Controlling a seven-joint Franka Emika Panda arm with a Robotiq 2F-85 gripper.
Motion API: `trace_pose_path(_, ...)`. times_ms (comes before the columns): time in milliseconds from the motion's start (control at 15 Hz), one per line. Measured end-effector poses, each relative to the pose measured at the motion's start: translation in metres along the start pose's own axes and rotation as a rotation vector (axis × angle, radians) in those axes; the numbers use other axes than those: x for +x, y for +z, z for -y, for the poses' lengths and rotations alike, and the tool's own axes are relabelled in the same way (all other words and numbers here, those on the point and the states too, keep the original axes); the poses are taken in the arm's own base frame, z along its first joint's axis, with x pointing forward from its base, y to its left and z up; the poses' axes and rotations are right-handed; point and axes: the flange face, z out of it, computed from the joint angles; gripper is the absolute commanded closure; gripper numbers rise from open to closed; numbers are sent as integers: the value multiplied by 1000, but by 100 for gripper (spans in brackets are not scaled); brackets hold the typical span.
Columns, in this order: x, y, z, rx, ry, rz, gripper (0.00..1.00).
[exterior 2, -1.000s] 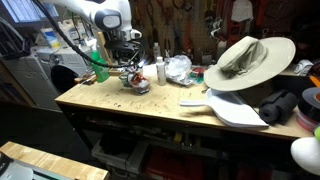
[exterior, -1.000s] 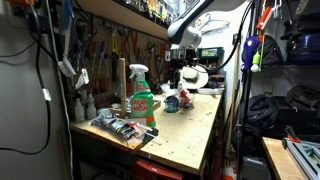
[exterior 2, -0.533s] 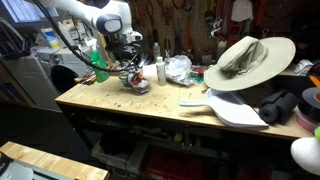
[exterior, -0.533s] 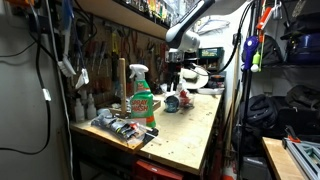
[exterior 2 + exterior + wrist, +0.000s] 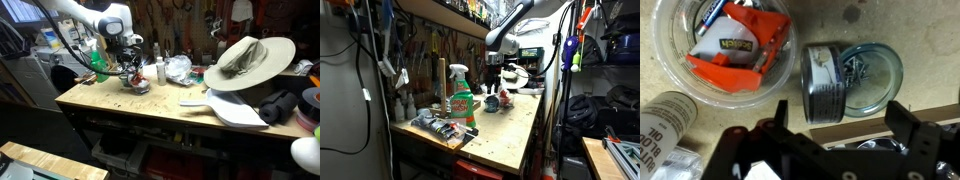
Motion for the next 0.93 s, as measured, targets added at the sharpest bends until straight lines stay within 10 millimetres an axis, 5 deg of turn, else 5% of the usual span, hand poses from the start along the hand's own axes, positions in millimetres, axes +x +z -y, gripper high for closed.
trace_pose_path(667,2,8,-3,-43,33,28,32)
trace_pose_path(800,2,10,-3,-47,36,32,43)
trace_pose_path(933,2,11,-3,-50,36,35,65)
